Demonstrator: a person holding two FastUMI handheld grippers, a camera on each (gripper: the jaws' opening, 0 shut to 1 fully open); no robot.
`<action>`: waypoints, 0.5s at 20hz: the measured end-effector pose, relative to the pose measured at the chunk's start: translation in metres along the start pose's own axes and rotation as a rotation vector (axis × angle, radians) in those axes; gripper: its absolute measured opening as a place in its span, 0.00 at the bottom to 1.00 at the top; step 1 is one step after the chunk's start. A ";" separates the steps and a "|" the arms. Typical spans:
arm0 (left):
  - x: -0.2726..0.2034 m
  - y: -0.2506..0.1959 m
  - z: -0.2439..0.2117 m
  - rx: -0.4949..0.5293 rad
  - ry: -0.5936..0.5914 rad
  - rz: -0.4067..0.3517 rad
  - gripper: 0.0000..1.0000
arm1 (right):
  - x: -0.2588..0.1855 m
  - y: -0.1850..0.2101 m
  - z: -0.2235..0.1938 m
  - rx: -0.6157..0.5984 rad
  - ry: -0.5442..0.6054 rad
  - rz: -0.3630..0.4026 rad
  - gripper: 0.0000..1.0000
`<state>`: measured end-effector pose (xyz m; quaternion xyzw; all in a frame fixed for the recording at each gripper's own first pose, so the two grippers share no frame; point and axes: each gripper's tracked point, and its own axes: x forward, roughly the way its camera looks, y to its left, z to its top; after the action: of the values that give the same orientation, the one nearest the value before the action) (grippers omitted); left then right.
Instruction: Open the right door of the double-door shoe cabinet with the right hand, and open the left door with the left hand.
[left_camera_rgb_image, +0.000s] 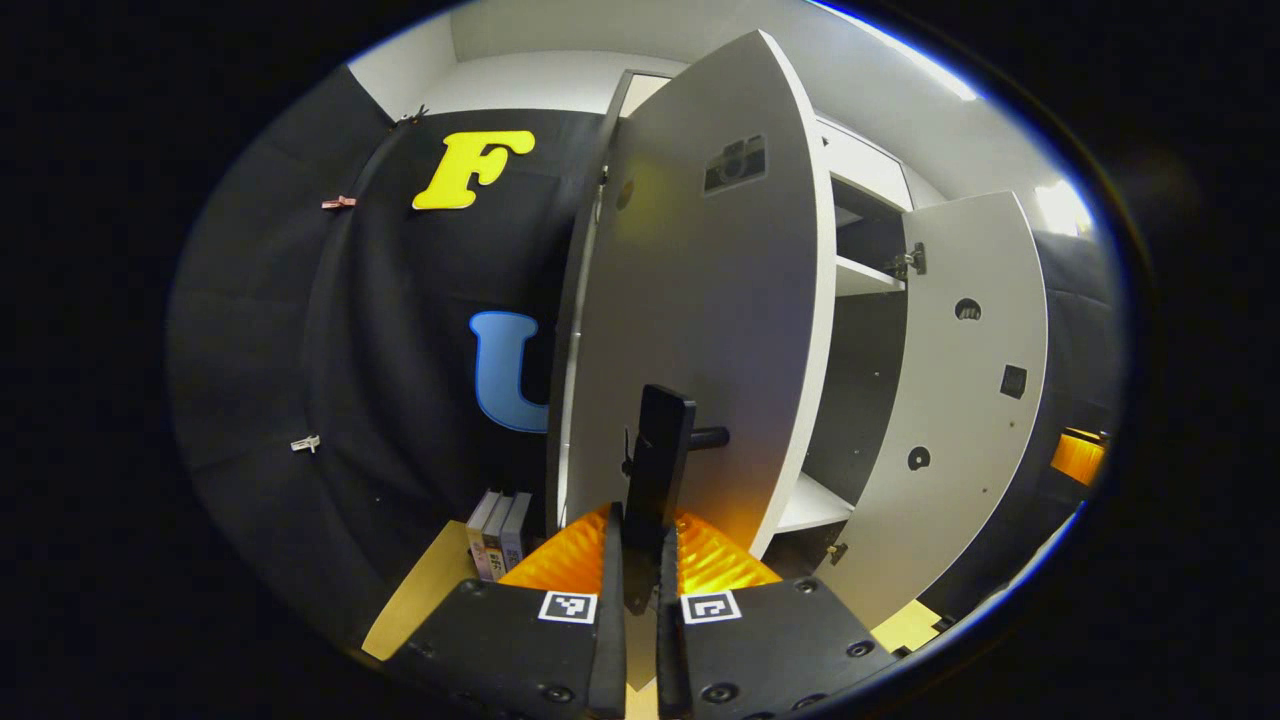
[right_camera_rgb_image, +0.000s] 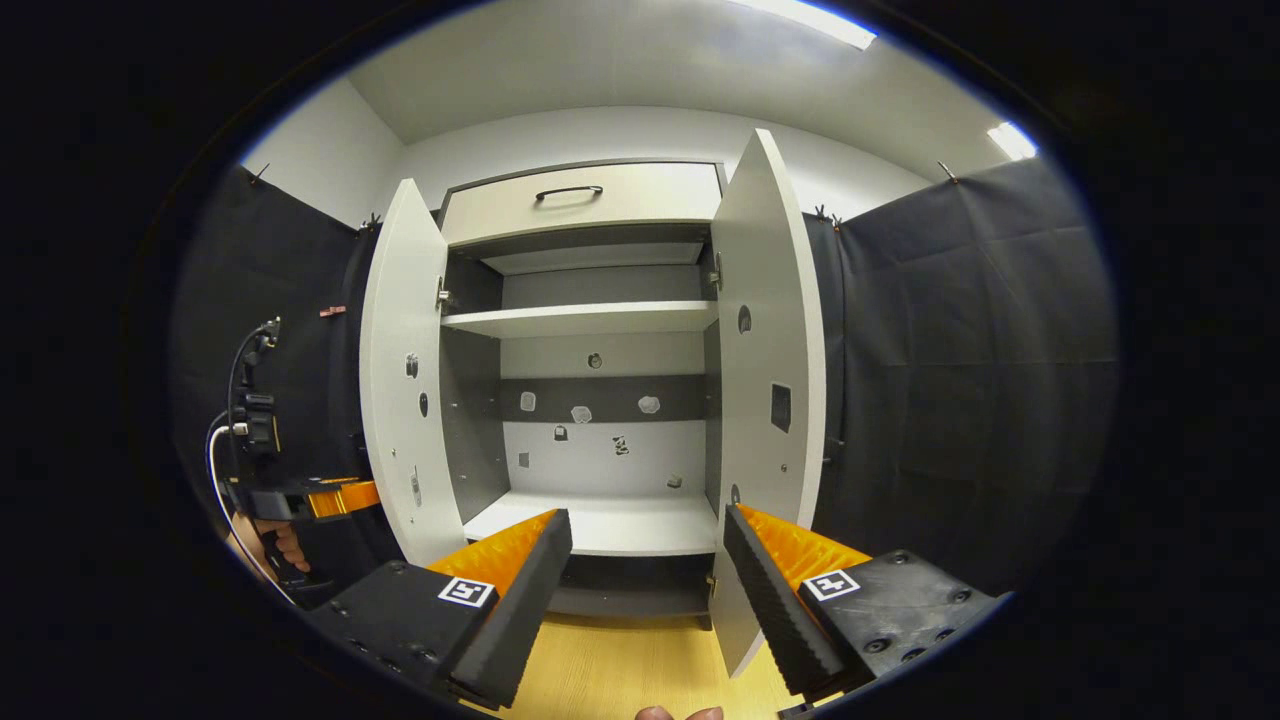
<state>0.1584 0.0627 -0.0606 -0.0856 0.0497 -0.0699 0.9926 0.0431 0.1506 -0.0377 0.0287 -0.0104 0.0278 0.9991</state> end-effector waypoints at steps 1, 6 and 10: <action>-0.002 0.005 0.000 -0.004 0.000 0.005 0.17 | 0.002 0.002 0.000 0.004 0.002 -0.001 0.96; -0.006 0.037 0.002 -0.008 -0.008 0.047 0.14 | 0.003 0.017 -0.002 0.004 0.002 0.010 0.96; -0.004 0.072 0.012 0.014 -0.030 0.101 0.07 | 0.002 0.024 -0.003 -0.001 0.008 0.014 0.96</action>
<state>0.1649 0.1352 -0.0616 -0.0769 0.0386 -0.0190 0.9961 0.0442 0.1745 -0.0396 0.0282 -0.0064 0.0349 0.9990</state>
